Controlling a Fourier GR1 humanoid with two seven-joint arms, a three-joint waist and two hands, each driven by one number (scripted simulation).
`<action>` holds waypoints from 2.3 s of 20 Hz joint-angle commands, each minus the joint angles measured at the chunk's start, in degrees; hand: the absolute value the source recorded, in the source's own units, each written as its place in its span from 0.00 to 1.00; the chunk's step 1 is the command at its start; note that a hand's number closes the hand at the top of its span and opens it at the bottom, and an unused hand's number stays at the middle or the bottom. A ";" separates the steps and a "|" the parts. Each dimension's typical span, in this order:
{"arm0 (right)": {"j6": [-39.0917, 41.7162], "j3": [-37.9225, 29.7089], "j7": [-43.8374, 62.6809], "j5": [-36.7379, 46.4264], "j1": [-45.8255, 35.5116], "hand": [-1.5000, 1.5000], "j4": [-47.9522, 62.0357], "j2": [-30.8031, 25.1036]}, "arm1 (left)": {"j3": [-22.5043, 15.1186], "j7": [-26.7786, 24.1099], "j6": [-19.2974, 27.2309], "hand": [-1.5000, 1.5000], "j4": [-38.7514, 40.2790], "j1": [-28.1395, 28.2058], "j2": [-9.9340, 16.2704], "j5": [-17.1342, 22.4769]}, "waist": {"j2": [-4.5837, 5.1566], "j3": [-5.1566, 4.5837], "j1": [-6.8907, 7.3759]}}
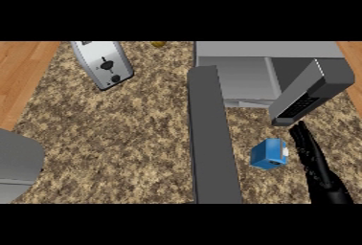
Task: Pick up the milk, place it into the microwave and close the microwave
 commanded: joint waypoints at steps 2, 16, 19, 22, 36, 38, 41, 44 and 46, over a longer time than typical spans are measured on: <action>-2.05 -2.36 -2.14 2.63 -6.78 0.00 10.27 -0.06 | 4.65 -2.15 -2.45 0.00 4.61 -1.96 1.10 3.04 | 0.12 -0.01 -0.08; -4.27 -12.26 -15.10 1.09 -16.59 0.00 36.11 -3.81 | 4.99 -4.16 -7.24 0.00 -0.86 6.28 0.91 3.99 | 0.13 0.05 0.21; 0.39 -11.93 -18.54 -1.91 -12.83 0.00 35.03 -5.23 | 5.12 -6.62 -8.63 0.00 1.00 7.48 0.13 3.72 | 0.01 0.02 -0.12; -0.18 -11.02 -18.39 0.42 -16.31 0.00 40.03 -5.42 | 1.98 -6.18 -5.82 0.00 3.44 5.09 -3.05 -0.45 | 0.09 0.02 -0.17; -10.05 -13.60 -31.85 6.15 -20.57 0.00 59.40 -6.12 | 4.98 -5.09 -10.27 0.00 -1.97 11.31 -2.60 3.19 | 0.13 0.06 -0.03; -17.12 -11.43 -33.60 11.34 -21.68 1.00 63.59 -3.61 | 5.51 -6.14 -10.64 0.00 1.05 8.79 -2.65 2.75 | 0.19 0.06 0.13; -17.84 -13.48 -35.66 12.09 -27.03 1.00 70.38 -7.19 | 9.41 -6.47 -10.54 0.00 5.49 4.17 -2.19 4.47 | 0.30 0.06 0.15; -18.79 -14.11 -35.12 12.41 -30.80 1.00 75.41 -7.36 | 7.73 -7.13 -12.19 0.00 2.56 9.01 -3.05 3.37 | 0.19 0.07 0.46; -21.12 -14.12 -38.88 13.18 -30.45 1.00 78.82 -7.00 | 6.59 -6.18 -11.83 0.00 3.26 7.02 -3.83 2.41 | 0.21 0.07 0.24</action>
